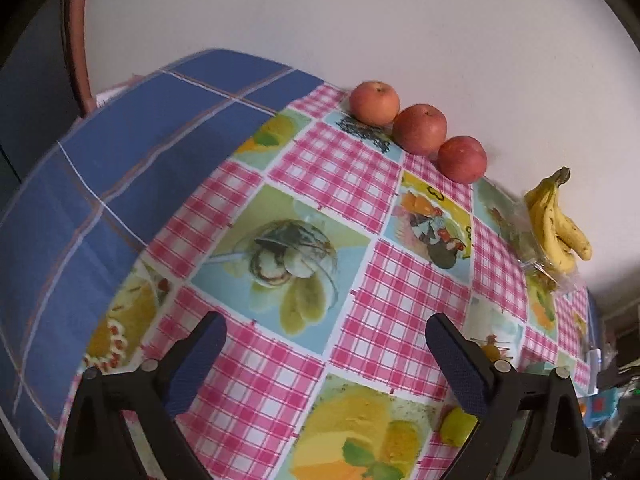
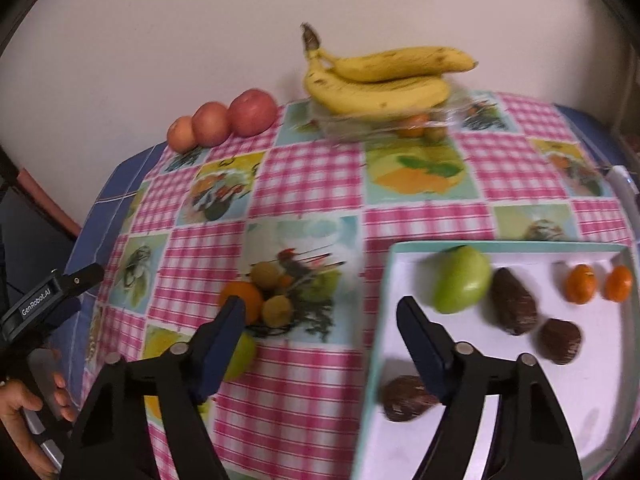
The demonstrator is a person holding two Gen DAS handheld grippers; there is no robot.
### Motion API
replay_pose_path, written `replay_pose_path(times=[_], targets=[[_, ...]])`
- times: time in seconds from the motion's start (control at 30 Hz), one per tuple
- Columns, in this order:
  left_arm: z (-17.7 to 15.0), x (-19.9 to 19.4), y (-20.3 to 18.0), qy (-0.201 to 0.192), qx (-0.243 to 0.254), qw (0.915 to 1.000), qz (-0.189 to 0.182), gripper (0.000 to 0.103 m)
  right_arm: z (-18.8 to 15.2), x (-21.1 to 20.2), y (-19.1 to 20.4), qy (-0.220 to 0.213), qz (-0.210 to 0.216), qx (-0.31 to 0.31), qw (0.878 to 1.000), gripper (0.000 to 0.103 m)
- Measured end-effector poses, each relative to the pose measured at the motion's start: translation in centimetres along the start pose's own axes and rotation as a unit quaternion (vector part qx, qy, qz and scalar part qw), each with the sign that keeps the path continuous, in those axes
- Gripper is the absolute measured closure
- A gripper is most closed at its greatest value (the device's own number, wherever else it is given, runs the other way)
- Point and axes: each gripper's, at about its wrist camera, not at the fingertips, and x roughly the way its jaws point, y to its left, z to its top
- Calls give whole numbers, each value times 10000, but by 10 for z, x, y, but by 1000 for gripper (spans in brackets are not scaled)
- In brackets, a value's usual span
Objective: Organize fruits
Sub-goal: 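Move both grippers back toward the fruit cluster on the cloth, then grasp a small tan round fruit with the right gripper while the left grasps a green apple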
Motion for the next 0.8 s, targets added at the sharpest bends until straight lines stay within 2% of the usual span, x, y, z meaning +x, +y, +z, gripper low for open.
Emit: replay_pose_path(times=[0.03,0.13,0.2,0.27,0.5,0.67,0.8], targets=[[-1,5,-2,75,56,9999,76,4,1,5,3,55,21,0,10000,35],[-6,18,-8,278,244,9987,354,9,2,21,9,203,76,5,9998,38],[-9,26,-10,413,283,9979,402,11,1,30,11,308,120,-4,9995,44],[-12,32,-13,517,287,9975,379,13,0,39,13,406,150,2,9991,50],[-17,33,-29,618,376,9972,182,13,-2,60,17,595,240,-10,9979,59],[-20,36,-41,720,466,9962,117,13,-2,64,15,620,333,65,9975,70],[-24,36,-46,800,481,9956,36,13,-3,65,14,649,480,136,9966,74]])
